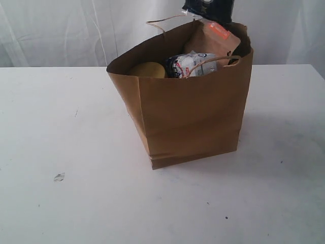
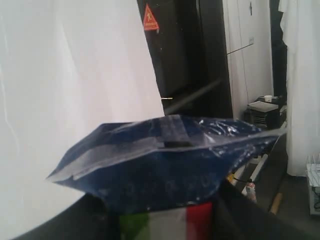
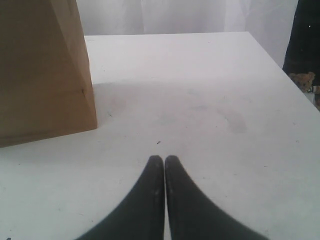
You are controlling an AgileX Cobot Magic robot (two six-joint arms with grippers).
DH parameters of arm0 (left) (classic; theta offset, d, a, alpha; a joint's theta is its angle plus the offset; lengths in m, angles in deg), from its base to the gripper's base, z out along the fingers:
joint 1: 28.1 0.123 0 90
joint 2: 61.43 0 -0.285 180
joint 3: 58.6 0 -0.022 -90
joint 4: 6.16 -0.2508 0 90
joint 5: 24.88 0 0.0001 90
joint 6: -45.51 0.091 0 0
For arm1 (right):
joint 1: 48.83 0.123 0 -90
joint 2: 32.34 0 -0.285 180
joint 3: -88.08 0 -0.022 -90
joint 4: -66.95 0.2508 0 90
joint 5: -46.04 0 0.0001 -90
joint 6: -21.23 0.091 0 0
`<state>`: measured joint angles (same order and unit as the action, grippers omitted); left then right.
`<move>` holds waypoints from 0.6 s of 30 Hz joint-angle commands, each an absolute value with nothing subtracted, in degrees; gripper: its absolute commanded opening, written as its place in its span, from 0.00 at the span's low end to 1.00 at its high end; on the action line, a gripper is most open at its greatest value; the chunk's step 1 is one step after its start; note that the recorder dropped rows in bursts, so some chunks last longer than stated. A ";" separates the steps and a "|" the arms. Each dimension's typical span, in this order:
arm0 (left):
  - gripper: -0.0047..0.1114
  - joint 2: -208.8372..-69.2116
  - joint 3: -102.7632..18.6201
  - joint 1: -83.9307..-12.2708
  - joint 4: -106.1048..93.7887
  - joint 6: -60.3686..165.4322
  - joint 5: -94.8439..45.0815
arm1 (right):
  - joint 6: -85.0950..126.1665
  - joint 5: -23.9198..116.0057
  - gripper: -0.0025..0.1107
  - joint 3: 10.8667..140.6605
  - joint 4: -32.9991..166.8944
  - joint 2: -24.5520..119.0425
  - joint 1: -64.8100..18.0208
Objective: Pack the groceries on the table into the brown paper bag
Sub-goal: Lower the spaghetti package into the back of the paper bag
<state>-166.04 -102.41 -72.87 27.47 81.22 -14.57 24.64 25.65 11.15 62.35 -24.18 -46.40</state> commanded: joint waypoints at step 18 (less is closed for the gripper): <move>0.04 -174.69 -111.40 -79.18 29.78 93.92 -24.55 | 24.63 26.14 0.03 10.87 62.36 -24.55 -46.61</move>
<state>-175.58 -109.87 -78.81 28.45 92.74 -18.00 24.64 25.65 11.15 62.35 -24.18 -46.40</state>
